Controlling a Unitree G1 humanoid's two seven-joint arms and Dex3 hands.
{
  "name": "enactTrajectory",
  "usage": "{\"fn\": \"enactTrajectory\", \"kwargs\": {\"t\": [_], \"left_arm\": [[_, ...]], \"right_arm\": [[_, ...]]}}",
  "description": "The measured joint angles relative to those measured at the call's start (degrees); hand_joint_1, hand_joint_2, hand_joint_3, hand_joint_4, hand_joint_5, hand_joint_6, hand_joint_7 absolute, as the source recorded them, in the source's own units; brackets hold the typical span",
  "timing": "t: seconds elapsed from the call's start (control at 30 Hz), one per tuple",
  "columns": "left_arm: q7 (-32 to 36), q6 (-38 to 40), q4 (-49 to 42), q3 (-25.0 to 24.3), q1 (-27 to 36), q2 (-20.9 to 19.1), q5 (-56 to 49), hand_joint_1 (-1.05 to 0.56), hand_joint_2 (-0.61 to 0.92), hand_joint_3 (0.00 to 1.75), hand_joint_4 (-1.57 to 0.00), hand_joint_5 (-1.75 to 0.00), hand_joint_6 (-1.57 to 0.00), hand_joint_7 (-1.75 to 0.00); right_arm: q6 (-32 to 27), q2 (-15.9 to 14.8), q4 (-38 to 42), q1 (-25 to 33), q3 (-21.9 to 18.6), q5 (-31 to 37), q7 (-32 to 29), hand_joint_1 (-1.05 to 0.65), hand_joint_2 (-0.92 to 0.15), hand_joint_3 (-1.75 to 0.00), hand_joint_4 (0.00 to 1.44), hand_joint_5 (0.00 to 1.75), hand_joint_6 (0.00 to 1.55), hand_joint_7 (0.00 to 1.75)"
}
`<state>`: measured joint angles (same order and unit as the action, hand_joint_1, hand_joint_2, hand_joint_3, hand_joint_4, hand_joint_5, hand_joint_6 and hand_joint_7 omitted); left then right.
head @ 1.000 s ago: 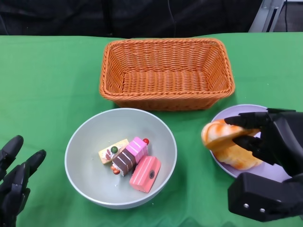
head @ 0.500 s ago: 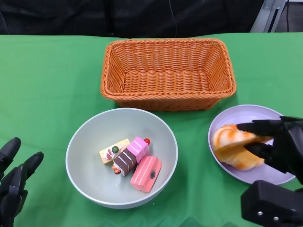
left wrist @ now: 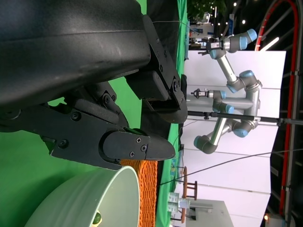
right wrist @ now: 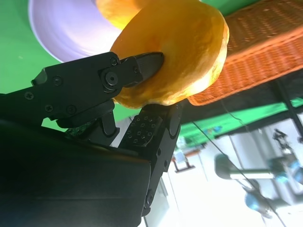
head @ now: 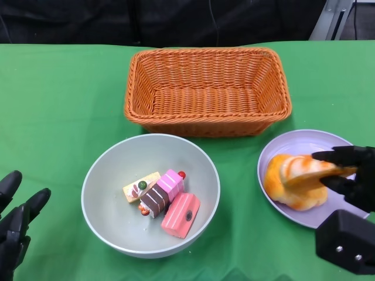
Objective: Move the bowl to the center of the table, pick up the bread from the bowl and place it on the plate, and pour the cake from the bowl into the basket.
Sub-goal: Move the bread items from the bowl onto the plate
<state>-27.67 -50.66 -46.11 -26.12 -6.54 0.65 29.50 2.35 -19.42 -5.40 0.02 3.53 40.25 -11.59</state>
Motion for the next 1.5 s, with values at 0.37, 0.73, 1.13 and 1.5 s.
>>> {"fn": "enactTrajectory", "kwargs": {"t": [0.37,0.73,1.13,1.5], "left_arm": [[-0.1,0.7,2.3,0.3,0.4,0.0,0.0,-0.49,0.92,0.24,-0.99,-0.01,-0.86,0.00],[0.0,1.0,4.5,0.8,1.6,0.1,-0.6,-0.48,0.92,0.23,-0.99,0.00,-0.86,0.00],[0.2,1.0,5.3,1.4,2.5,0.2,-0.6,-0.49,0.92,0.23,-1.00,-0.01,-0.86,0.00],[0.2,1.4,5.6,1.5,2.7,0.2,-0.6,-0.49,0.92,0.23,-1.00,-0.01,-0.86,0.00]], "right_arm": [[-1.0,-1.3,4.5,-1.1,-0.9,-2.8,2.0,-0.25,-0.90,0.00,0.88,1.39,1.15,0.04],[-3.2,-1.4,6.9,-2.4,-0.7,-4.3,4.6,-0.26,-0.91,0.00,0.82,1.37,1.13,0.03],[-3.9,-2.6,14.0,-6.4,0.6,-5.2,5.3,-0.27,-0.91,0.00,0.79,1.44,1.13,0.02],[-2.0,-2.6,23.8,-11.7,2.1,-6.3,1.4,-0.26,-0.91,0.00,0.75,1.48,1.14,0.01]]}}
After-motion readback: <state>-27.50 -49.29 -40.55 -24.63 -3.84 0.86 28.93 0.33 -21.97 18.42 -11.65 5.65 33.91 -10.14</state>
